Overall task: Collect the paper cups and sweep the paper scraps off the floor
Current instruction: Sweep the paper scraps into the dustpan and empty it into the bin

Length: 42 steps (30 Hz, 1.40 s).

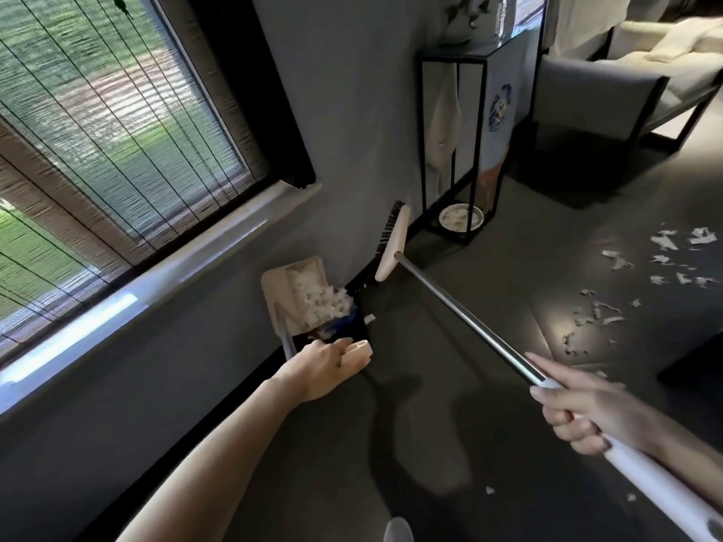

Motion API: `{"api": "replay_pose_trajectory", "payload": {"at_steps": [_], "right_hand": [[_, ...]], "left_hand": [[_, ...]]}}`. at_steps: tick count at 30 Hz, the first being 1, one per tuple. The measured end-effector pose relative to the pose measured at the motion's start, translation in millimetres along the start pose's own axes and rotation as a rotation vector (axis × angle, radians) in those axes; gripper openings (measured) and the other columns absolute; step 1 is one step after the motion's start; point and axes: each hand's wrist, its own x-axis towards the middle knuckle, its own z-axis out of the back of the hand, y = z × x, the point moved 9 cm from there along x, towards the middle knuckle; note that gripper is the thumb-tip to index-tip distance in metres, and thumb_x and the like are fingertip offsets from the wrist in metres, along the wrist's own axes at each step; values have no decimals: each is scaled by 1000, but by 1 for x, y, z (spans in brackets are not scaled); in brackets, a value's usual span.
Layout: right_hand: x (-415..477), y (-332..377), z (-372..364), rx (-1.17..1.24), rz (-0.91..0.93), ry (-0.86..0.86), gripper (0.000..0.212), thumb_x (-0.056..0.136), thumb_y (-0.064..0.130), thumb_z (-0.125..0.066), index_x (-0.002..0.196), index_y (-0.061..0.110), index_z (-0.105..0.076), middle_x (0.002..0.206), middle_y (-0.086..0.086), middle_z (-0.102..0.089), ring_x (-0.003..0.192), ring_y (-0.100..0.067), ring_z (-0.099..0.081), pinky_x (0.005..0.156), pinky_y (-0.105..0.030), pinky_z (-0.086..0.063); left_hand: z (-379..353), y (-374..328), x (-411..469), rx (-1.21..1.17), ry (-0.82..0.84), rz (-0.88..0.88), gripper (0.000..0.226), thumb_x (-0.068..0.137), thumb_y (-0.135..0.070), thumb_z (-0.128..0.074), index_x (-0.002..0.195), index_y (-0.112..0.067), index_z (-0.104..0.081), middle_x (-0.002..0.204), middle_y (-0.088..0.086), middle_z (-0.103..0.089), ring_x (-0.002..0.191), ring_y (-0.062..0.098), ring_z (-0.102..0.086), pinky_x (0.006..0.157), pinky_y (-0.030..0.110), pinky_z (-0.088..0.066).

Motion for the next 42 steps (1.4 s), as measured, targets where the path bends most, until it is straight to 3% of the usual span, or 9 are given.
{"api": "replay_pose_trajectory", "payload": {"at_steps": [3,8,11,22,32,42], "right_hand": [[5,-3,-4,28,2,12,66,91,4,-52,145,35,-31,51,-3,-40,35,-6,-31,28,-14,-27],[11,-7,-12,78,3,34,66,92,3,-51,147,32,-28,51,-2,-41,35,-5,-31,28,-14,-26],[13,-8,-15,114,-3,39,65,93,3,-49,148,31,-27,50,-2,-40,34,-4,-32,27,-14,-27],[12,-17,-12,183,-24,55,65,95,4,-48,149,29,-24,51,-2,-39,32,-4,-32,27,-13,-27],[17,-27,-4,192,-44,41,64,95,3,-48,149,29,-26,49,-3,-39,31,-4,-31,27,-13,-27],[22,-42,5,198,-80,18,64,94,3,-48,148,30,-27,51,-4,-37,31,-4,-31,26,-13,-26]], "left_hand": [[-6,-11,1,231,-12,-8,69,91,-65,-37,146,-24,-32,116,10,-61,106,28,-60,71,32,-42],[-20,-26,3,433,-25,-52,63,89,-67,-36,124,-17,-49,103,8,-66,96,30,-65,62,33,-39],[-27,-29,3,519,-41,-107,64,89,-69,-33,121,-16,-48,98,7,-67,91,28,-66,59,32,-38],[-40,-25,-6,689,-31,-215,69,88,-70,-24,127,-16,-43,89,1,-69,80,25,-69,49,28,-37],[-30,-17,-18,710,-78,-225,69,87,-73,-22,123,-18,-42,91,1,-69,83,27,-69,53,30,-40],[-39,-30,-27,861,-23,-306,77,92,-69,-18,143,-12,-31,96,4,-69,84,28,-68,52,31,-36]]}}
